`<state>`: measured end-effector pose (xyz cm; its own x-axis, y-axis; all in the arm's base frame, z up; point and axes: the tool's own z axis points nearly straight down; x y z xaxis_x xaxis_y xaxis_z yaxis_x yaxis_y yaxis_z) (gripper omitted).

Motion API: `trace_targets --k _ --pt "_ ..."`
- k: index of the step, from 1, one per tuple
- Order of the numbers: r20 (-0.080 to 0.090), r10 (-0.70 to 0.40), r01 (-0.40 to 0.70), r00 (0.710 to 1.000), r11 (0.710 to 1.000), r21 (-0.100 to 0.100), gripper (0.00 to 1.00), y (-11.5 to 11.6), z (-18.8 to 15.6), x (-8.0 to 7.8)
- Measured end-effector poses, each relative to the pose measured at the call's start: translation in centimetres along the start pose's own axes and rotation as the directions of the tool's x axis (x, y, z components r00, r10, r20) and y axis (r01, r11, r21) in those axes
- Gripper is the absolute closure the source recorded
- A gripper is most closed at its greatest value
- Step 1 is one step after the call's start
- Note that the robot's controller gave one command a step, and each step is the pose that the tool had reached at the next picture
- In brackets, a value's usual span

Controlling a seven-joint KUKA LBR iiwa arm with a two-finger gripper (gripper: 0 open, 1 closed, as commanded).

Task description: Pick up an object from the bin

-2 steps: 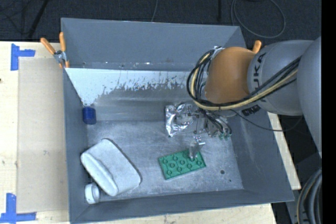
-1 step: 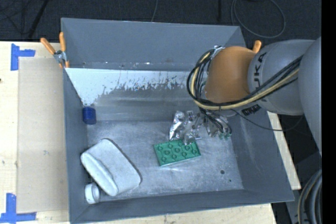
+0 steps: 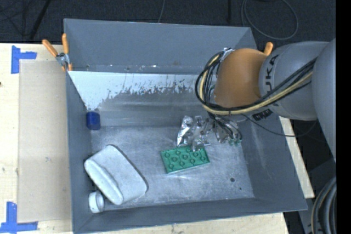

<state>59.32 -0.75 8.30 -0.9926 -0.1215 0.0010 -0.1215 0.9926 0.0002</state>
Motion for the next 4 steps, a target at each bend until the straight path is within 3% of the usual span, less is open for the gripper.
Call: trace_targets --k 4 --pt "0.0 -0.003 0.003 1.0 1.0 0.0 1.0 0.02 0.0 0.0"
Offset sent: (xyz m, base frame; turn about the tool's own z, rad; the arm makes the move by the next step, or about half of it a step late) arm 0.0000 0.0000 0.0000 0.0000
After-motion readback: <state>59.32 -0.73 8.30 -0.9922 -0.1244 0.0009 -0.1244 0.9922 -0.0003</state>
